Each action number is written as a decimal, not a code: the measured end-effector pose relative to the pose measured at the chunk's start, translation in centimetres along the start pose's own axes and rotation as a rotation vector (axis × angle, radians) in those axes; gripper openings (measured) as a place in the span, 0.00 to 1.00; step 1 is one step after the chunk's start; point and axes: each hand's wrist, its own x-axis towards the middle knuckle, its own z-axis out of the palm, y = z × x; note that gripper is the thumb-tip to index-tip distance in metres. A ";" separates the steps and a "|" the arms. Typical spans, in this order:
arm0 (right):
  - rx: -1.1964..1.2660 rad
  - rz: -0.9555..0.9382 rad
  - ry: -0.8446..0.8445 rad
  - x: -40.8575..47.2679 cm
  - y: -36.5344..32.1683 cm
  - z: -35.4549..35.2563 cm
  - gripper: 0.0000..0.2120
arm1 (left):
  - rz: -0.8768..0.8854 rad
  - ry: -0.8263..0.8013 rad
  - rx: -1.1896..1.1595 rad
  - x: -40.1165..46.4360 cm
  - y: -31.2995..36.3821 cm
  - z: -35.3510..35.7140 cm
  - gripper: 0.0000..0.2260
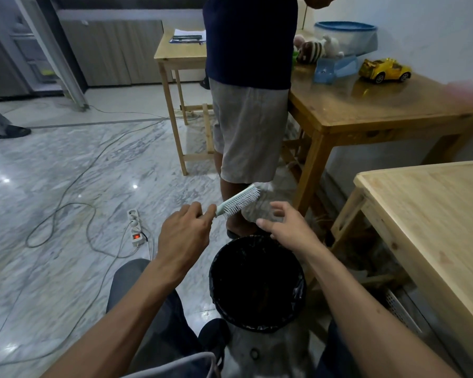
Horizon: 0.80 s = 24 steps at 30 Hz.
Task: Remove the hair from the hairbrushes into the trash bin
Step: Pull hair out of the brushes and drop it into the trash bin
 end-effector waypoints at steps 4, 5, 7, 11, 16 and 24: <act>0.420 0.032 -0.059 0.1 -1.6 -0.4 0.34 | 0.045 0.041 -0.046 -0.2 0.3 -0.2 0.14; 0.498 0.049 -0.082 0.1 -1.9 -0.5 0.32 | 0.054 0.052 -0.061 -0.2 0.4 -0.2 0.14; 0.577 0.063 -0.106 0.2 -2.5 -0.6 0.23 | 0.059 0.078 -0.086 -0.4 0.5 -0.3 0.14; 0.557 0.118 -0.012 0.0 -3.0 -0.6 0.07 | 0.068 0.088 -0.090 -0.8 0.6 -0.4 0.15; 0.241 0.152 0.100 -0.2 -2.4 0.1 0.10 | -0.018 0.062 -0.017 -0.5 -0.2 -0.4 0.12; 0.076 0.237 0.146 -1.1 -2.1 -0.5 0.11 | -0.061 0.012 0.059 -0.3 -1.6 -0.2 0.14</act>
